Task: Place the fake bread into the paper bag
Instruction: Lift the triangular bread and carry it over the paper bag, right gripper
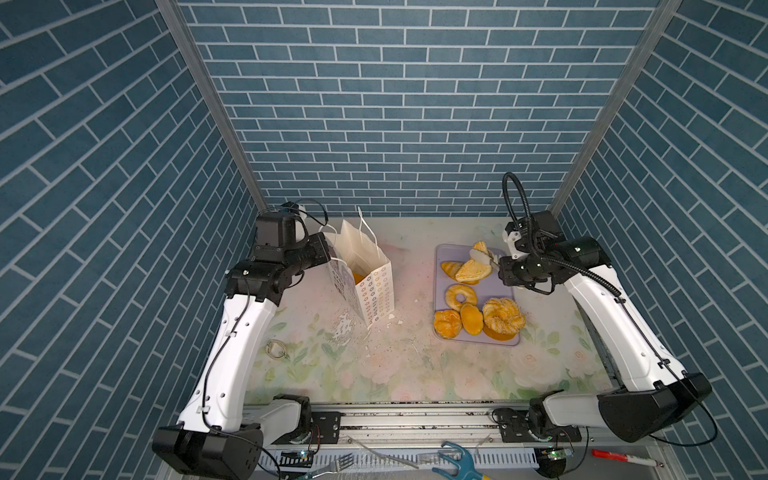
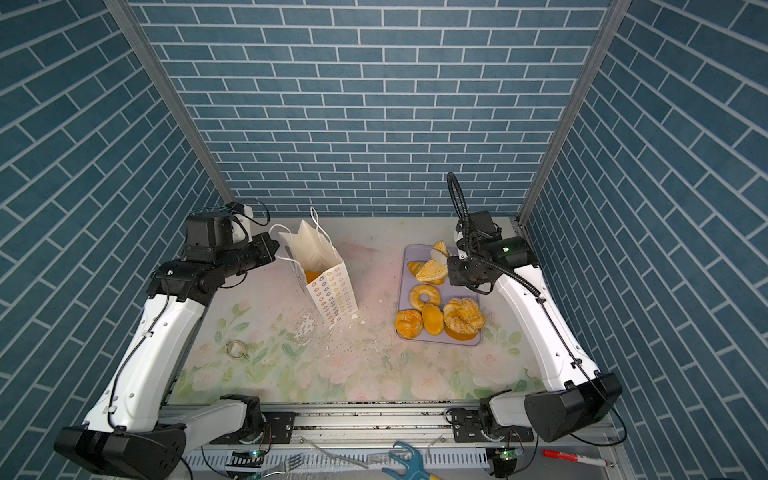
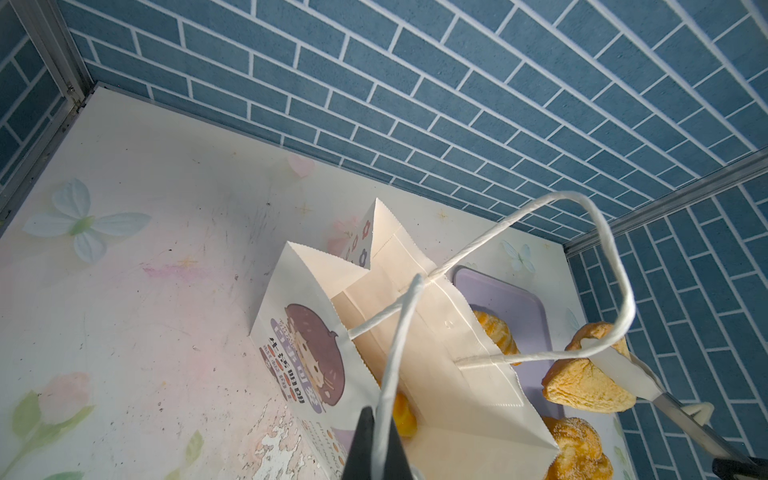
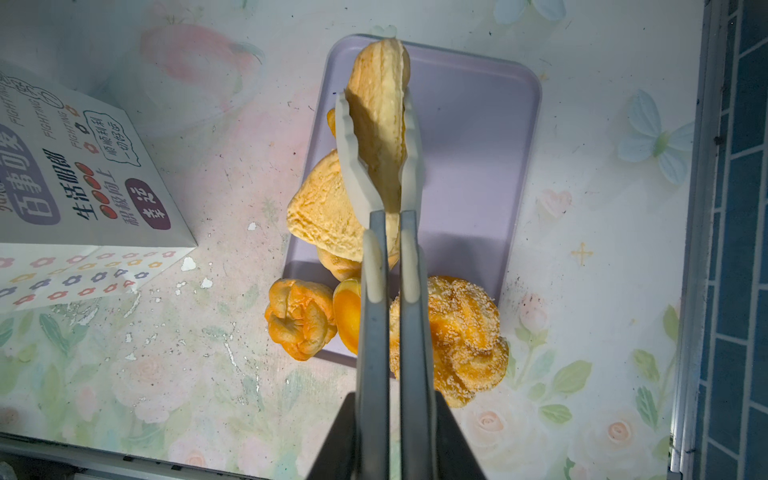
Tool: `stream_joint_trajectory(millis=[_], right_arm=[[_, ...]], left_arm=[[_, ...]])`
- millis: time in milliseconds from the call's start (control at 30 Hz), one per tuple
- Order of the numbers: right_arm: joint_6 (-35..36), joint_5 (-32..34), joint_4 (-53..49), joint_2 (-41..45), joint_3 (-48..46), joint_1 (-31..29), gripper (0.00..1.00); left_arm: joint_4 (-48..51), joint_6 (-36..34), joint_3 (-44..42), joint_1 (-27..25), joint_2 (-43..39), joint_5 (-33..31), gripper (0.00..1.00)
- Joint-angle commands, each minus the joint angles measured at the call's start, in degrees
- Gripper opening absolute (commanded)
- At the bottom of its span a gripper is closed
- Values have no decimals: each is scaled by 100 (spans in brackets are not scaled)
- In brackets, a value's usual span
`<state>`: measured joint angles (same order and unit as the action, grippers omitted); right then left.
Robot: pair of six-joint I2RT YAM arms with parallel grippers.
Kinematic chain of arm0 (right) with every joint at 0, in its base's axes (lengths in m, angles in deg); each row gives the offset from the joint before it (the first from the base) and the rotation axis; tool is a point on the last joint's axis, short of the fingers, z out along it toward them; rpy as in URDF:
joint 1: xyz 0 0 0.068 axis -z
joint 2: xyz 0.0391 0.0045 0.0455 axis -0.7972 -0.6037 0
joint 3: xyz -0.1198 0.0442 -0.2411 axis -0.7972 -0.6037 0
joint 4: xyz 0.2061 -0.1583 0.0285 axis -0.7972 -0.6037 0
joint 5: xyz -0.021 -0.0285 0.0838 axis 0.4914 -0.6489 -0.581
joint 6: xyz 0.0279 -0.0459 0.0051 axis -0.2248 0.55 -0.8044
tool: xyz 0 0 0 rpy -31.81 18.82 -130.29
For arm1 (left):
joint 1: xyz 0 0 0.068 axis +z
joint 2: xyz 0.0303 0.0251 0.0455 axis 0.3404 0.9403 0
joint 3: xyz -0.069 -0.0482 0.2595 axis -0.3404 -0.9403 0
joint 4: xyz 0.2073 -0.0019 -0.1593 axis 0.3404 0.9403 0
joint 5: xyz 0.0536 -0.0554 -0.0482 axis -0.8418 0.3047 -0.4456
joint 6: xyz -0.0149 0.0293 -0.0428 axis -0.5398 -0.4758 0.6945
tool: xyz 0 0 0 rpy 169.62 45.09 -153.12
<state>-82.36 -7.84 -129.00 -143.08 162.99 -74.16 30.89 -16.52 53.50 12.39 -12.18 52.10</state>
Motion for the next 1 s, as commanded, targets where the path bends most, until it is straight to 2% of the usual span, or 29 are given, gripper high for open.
stream_joint_trajectory(millis=[0, 300, 533, 633, 700, 767, 867, 967], right_arm=[[110, -162, 279, 224, 419, 18, 18], [58, -834, 687, 142, 1075, -48, 16], [290, -962, 800, -298, 1969, -456, 16], [433, -985, 809, -579, 2427, -687, 16], [540, -1012, 834, -762, 2683, -824, 16], [612, -1026, 886, -956, 2923, -929, 16], [722, -1031, 905, -1231, 3352, -1082, 16], [830, -1161, 958, -1492, 3757, -1188, 16]], left_arm=[[-24, 23, -13, -49, -34, 30, 0], [44, -9, -6, -49, -76, -22, 0], [135, 23, 6, -49, -148, -152, 1], [157, 43, 41, -49, -174, -198, 18], [194, 34, 92, -47, -152, -230, 25], [248, -16, 187, -49, -104, -292, 38], [325, -46, 316, -42, -38, -347, 50], [346, -99, 380, -49, -19, -476, 57]])
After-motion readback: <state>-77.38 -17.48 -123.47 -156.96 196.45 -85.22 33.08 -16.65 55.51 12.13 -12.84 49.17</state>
